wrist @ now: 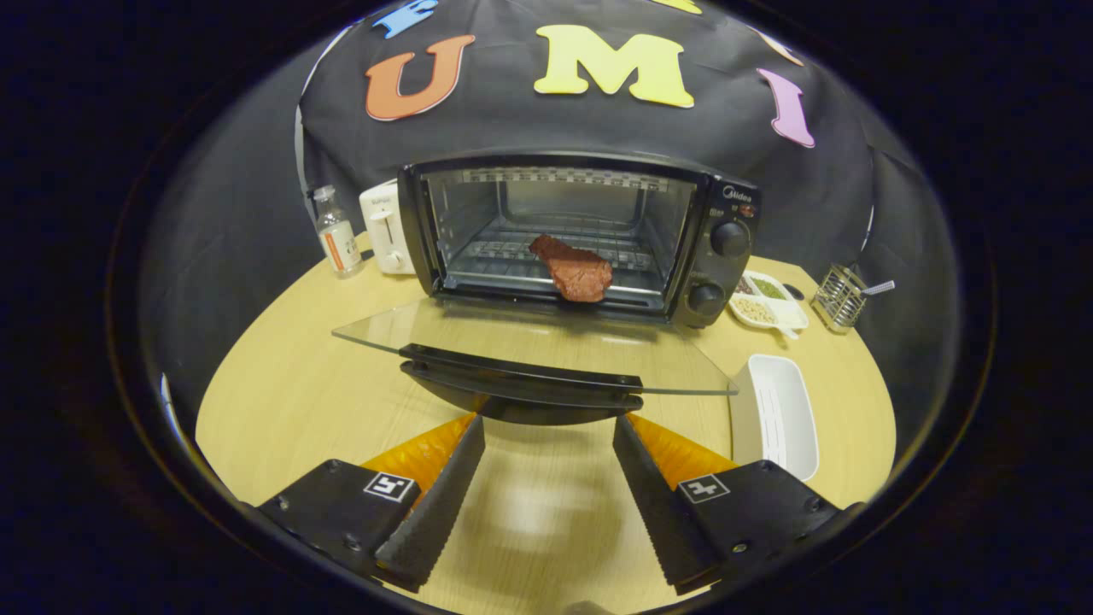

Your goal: Open the toaster oven, put the food inside, and close the toaster oven door.

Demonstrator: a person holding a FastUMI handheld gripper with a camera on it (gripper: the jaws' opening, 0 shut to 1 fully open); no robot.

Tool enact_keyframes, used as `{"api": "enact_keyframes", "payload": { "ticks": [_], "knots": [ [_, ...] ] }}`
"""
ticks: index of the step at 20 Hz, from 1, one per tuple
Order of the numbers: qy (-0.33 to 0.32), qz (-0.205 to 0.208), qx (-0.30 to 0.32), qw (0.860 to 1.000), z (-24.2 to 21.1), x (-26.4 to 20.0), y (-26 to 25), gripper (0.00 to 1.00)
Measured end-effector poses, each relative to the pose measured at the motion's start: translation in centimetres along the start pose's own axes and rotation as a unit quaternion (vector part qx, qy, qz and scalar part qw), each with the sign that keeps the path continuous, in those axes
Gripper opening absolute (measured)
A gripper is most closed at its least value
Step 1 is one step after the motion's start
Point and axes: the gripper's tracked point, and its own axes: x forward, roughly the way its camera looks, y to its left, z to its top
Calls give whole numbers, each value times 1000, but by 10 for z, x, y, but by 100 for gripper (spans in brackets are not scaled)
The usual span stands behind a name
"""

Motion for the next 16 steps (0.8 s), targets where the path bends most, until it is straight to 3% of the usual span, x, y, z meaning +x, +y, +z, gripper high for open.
{"api": "enact_keyframes", "payload": {
  "ticks": [8,11,16],
  "knots": [
    [-26,8,17,999,66,-2,1,97],
    [-65,2,18,998,100,-6,-3,97],
    [-64,5,29,998,96,-15,-12,97]
  ]
}}
